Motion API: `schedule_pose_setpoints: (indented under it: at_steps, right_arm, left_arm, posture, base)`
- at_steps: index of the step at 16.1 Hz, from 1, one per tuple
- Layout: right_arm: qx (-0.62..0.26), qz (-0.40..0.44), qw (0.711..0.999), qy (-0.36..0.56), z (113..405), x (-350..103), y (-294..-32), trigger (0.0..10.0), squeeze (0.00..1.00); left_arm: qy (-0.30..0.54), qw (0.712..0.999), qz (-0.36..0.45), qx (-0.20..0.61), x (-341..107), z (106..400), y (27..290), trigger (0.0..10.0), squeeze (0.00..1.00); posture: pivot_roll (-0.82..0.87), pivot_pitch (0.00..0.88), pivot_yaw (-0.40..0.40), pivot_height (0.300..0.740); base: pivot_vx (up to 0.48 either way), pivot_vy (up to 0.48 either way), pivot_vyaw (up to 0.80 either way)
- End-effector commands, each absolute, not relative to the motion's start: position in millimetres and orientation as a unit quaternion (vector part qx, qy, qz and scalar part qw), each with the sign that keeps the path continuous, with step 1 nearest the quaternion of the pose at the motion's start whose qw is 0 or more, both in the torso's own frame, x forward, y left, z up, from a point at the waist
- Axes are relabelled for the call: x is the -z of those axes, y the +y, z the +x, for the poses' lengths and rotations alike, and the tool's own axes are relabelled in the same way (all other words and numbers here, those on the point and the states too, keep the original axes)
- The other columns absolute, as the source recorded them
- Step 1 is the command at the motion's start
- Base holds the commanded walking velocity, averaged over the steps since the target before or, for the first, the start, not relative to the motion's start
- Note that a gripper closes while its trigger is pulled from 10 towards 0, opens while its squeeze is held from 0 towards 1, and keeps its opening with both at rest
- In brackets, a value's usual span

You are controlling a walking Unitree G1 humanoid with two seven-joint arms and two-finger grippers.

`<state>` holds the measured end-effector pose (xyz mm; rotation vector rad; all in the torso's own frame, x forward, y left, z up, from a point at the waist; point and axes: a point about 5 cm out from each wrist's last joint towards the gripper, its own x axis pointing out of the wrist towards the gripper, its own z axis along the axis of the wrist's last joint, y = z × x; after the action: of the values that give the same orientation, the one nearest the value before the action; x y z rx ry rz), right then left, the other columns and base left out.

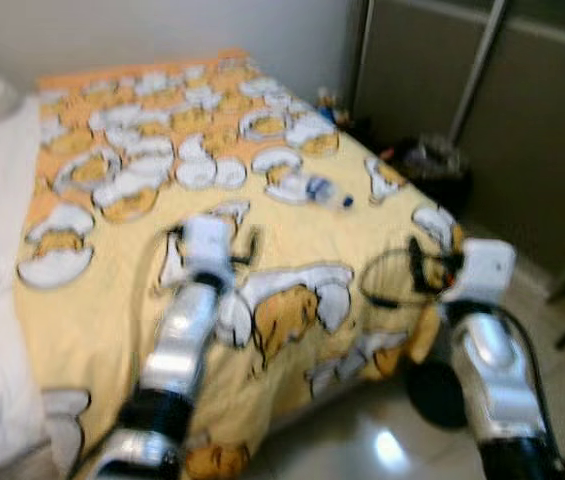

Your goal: Clean up the room

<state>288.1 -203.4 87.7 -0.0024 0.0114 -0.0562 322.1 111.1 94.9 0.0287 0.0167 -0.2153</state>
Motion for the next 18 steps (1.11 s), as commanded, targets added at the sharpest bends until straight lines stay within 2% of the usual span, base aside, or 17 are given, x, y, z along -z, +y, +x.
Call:
schedule_pose_setpoints:
  at_steps: [1,6,15,18]
  right_arm:
    - [0.019,-0.001,1.0,-0.004,292.0,-92.5,-197.1,10.0,0.0]
    - [0.015,0.001,1.0,-0.008,294.0,-92.9,-195.4,10.0,0.0]
    - [0.017,-0.004,1.0,-0.018,295.2,-94.8,-194.7,10.0,0.0]
    - [0.019,-0.003,1.0,-0.014,293.7,-93.2,-197.1,10.0,0.0]
  left_arm:
    - [-0.002,0.994,0.026,0.102,-101.3,326.6,118.2,10.0,0.0]
    - [0.009,0.992,0.013,0.125,-96.5,322.3,107.5,10.0,0.0]
    - [0.008,0.988,0.026,0.151,-98.1,325.8,98.2,10.0,0.0]
    - [-0.002,0.985,0.017,0.17,-98.7,323.3,88.4,10.0,0.0]
  posture:
    - [-0.12,0.007,0.038,0.74]
    - [-0.13,0.0,0.05,0.74]
    - [-0.14,0.0,0.058,0.74]
    - [-0.15,0.0,0.057,0.74]
  base:
    - [0.48,0.0,0.0]
    - [0.47,0.0,0.0]
    - [0.402,-0.256,0.56]
    - [0.091,-0.13,0.0]
